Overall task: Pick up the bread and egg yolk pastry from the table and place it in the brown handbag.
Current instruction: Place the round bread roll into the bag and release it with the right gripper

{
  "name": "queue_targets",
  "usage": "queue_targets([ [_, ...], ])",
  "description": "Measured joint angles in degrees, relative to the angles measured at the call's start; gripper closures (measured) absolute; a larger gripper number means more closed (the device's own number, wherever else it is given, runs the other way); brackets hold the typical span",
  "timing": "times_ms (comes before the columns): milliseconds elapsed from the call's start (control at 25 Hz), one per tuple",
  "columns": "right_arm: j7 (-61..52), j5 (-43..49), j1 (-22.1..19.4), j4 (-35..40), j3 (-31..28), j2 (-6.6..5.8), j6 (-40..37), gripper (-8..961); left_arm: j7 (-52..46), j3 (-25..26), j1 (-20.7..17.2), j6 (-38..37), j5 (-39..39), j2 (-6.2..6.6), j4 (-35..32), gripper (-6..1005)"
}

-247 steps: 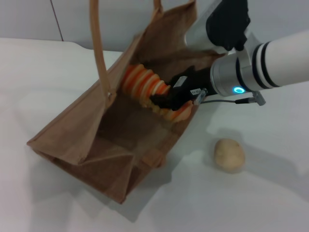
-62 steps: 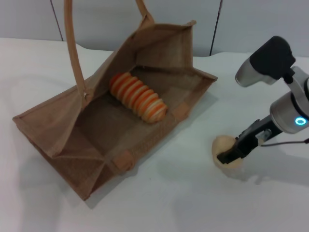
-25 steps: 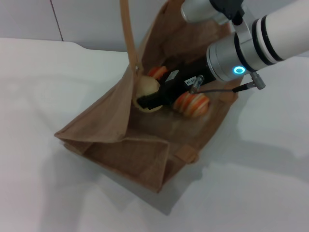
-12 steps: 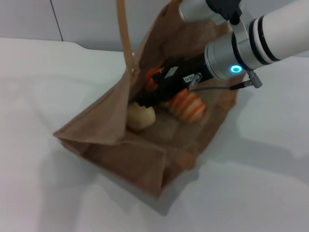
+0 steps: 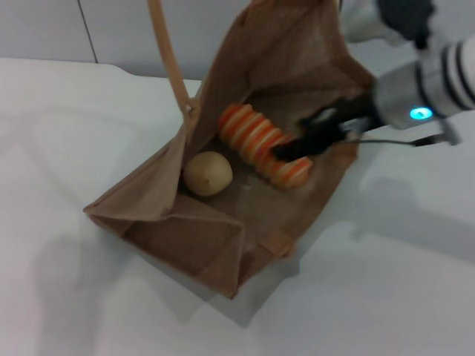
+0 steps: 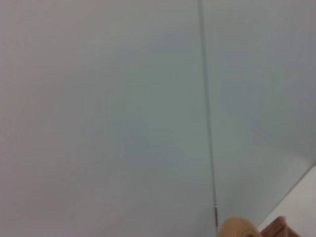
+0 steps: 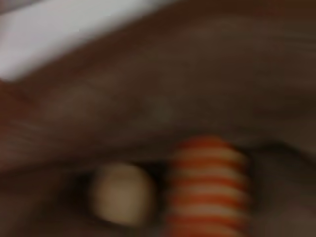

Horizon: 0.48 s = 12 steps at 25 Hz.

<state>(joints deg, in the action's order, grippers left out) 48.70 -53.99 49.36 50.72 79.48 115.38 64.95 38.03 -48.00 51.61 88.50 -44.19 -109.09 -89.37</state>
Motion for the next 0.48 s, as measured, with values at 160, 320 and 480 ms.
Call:
queue_targets([
  [160,-1.10,9.94,-4.10,2.95,-10.99,0.18,0.03,120,1.02,0.09,-2.17,-2.25,-1.77,0.02,0.00,783],
  [320,-0.62,12.56,-7.86,6.33,-18.17,0.35,-1.69,121,5.86,0.18,-5.08,-5.17,-6.59,-0.37,0.00,781],
  [480,0.24,12.71,-8.87,7.19,-21.64,0.38,-2.89,121,9.94,0.21,-7.91,-9.25,-12.07,-1.48,0.05,779],
])
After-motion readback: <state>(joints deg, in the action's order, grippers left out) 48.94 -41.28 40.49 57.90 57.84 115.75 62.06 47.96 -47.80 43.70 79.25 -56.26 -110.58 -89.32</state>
